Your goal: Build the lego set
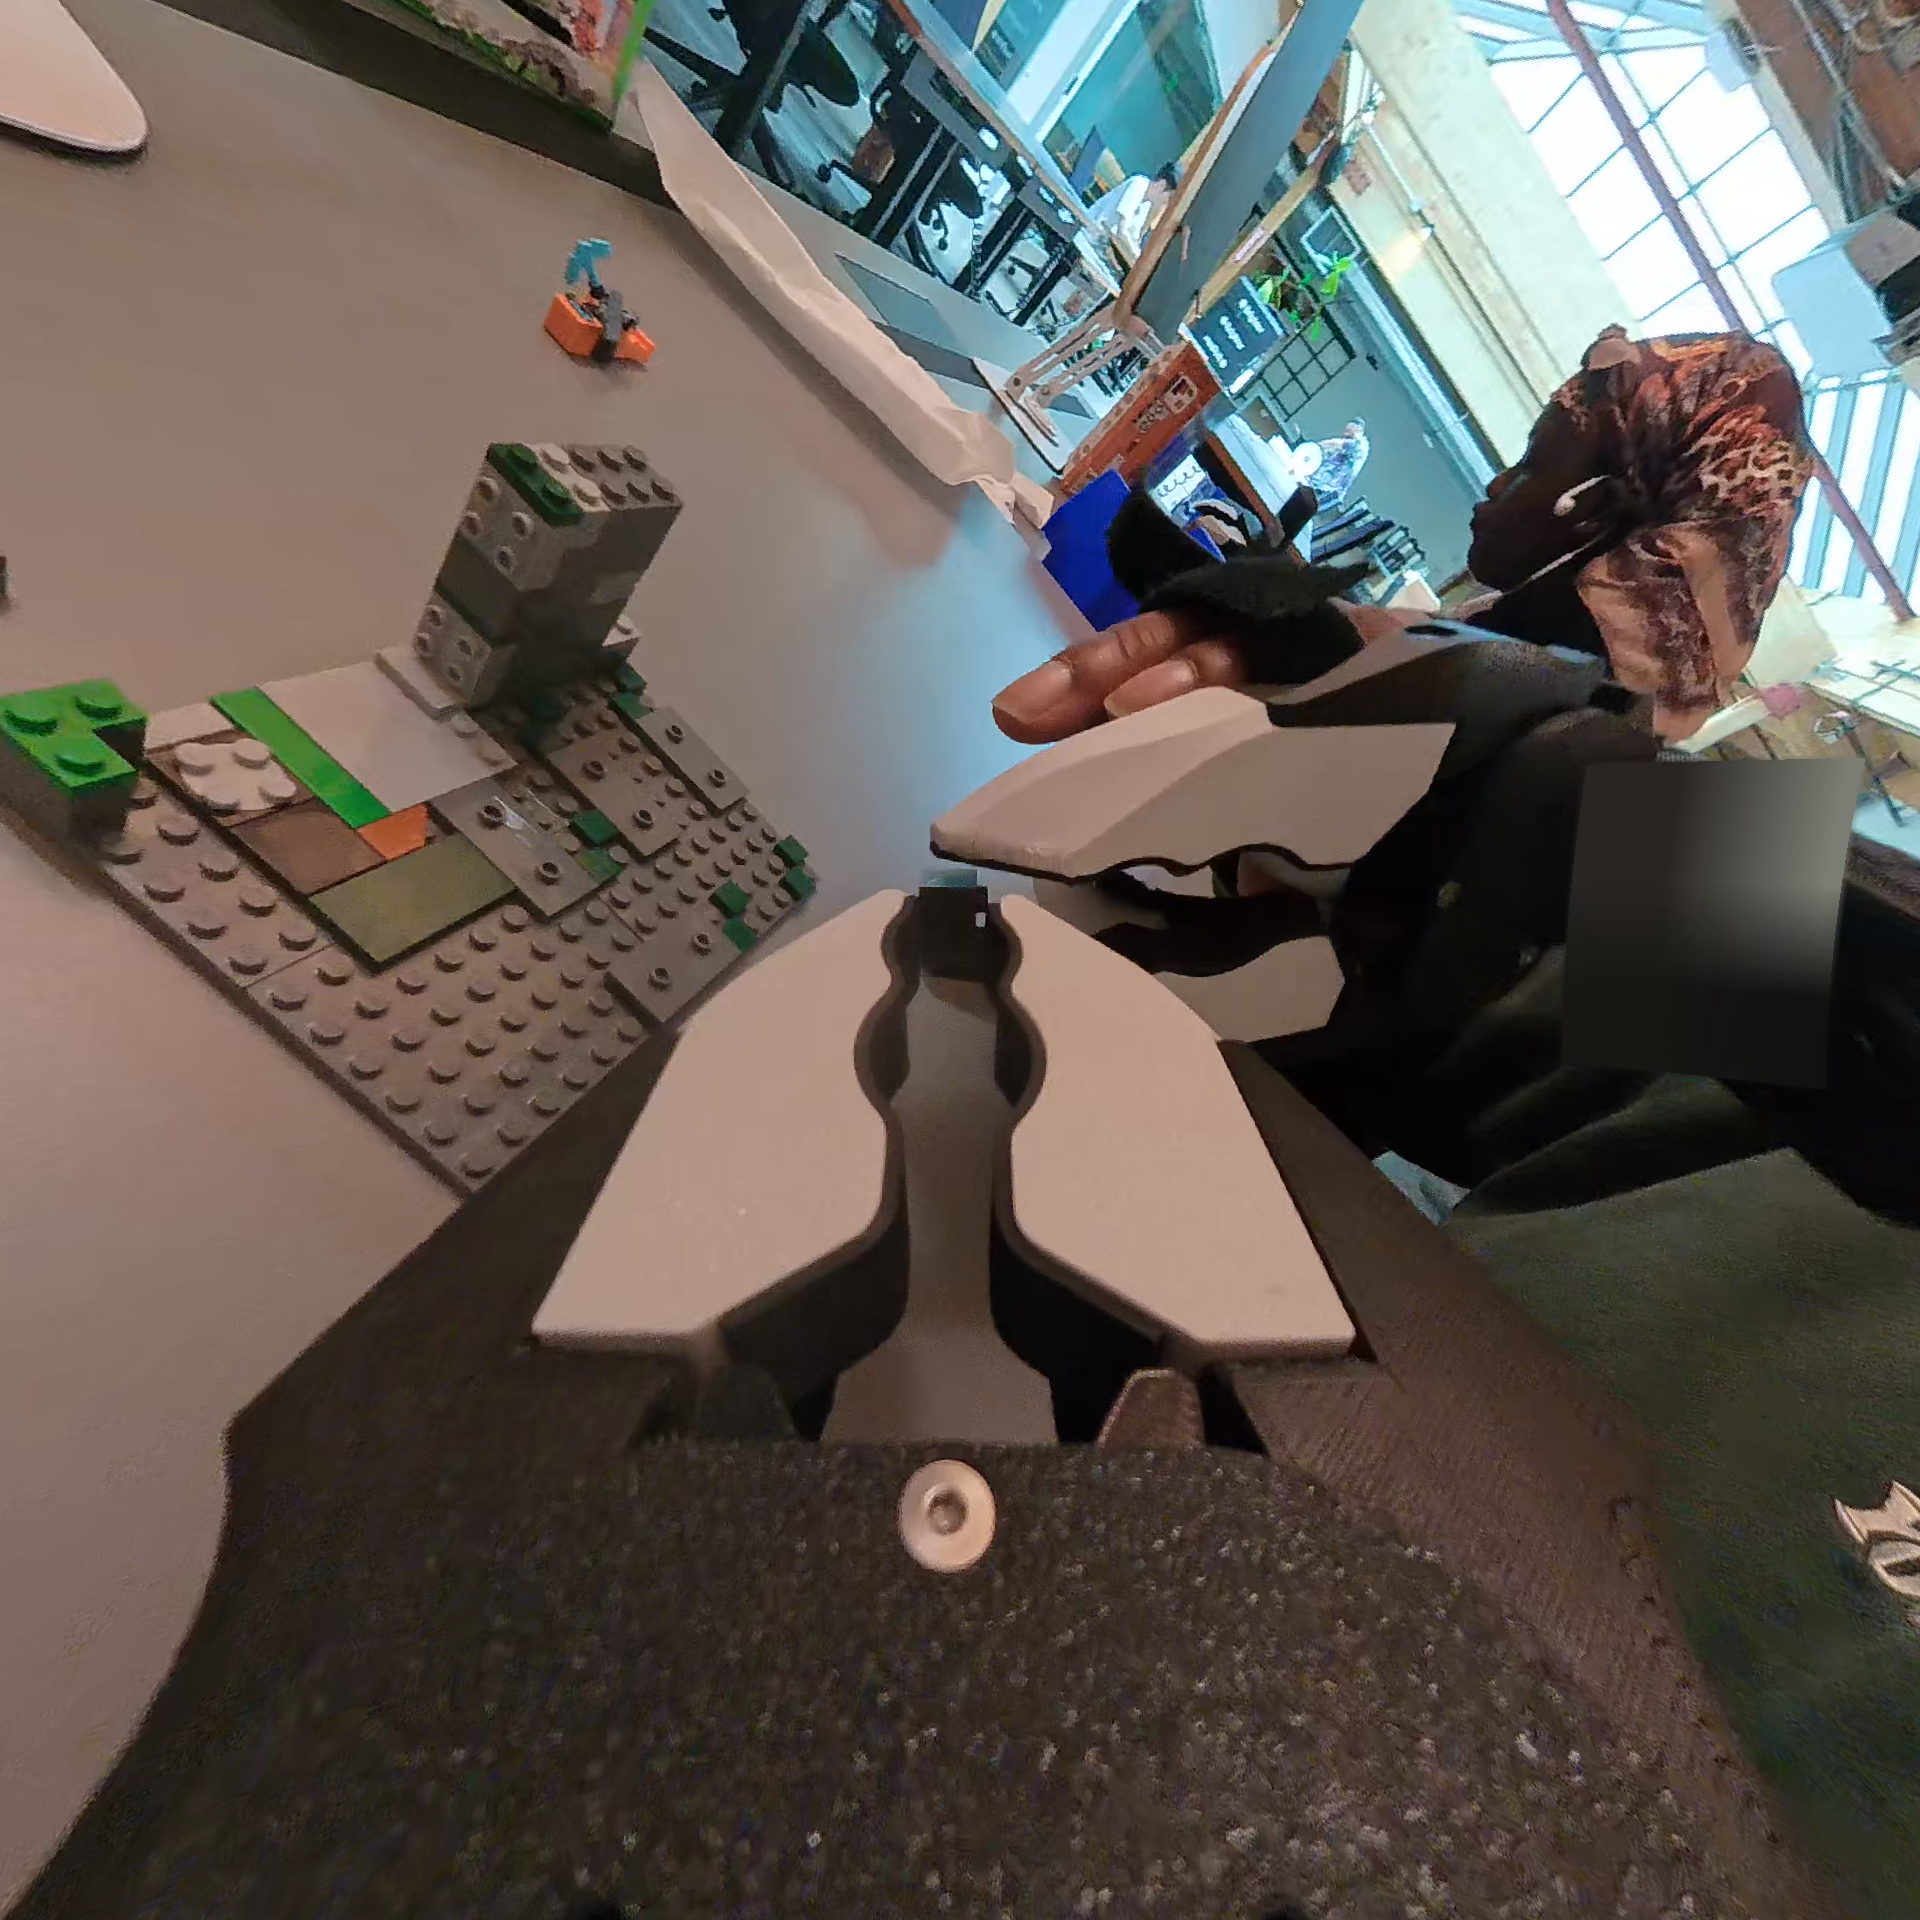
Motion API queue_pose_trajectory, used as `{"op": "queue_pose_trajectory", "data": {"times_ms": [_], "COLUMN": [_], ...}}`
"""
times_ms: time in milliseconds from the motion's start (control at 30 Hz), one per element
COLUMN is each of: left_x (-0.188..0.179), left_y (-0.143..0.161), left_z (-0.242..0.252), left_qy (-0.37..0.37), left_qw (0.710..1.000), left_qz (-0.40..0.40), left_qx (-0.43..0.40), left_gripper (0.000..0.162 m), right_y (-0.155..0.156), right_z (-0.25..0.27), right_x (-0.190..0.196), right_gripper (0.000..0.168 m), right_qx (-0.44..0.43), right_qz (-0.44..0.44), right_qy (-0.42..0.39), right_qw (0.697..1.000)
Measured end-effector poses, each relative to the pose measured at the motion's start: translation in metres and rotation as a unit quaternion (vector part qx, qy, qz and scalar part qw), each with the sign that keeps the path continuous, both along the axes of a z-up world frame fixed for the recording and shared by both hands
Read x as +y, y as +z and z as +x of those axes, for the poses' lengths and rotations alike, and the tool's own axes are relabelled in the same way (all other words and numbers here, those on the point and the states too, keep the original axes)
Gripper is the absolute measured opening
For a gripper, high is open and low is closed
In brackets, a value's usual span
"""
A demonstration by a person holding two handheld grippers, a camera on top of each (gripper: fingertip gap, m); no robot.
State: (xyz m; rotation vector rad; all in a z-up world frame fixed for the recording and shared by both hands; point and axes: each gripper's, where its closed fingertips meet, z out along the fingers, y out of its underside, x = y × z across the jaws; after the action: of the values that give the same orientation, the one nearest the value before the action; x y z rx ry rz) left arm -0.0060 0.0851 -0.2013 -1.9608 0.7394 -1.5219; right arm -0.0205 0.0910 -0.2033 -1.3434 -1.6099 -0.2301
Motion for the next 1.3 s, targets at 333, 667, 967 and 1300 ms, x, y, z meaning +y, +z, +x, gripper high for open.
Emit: {"op": "queue_pose_trajectory", "data": {"times_ms": [333,667,967,1300], "left_x": [0.006,0.017,0.082,0.105], "left_y": [-0.001,0.01,-0.013,-0.051], "left_z": [-0.004,-0.017,-0.004,0.05], "left_qy": [0.025,0.009,-0.065,-0.144], "left_qw": [0.999,0.996,0.948,0.9], "left_qz": [0.012,0.081,0.232,0.327], "left_qx": [0.016,0.029,0.208,0.25], "left_gripper": [0.011,0.026,0.028,0.029], "right_y": [-0.004,-0.002,-0.004,0.006], "right_z": [-0.002,0.031,0.069,0.086], "right_x": [0.008,0.015,0.009,0.012], "right_gripper": [0.017,0.016,0.017,0.017], "right_qx": [-0.018,0.037,0.051,0.113], "right_qz": [0.04,0.011,-0.008,-0.04], "right_qy": [-0.042,-0.054,-0.089,-0.107], "right_qw": [0.998,0.998,0.995,0.987]}}
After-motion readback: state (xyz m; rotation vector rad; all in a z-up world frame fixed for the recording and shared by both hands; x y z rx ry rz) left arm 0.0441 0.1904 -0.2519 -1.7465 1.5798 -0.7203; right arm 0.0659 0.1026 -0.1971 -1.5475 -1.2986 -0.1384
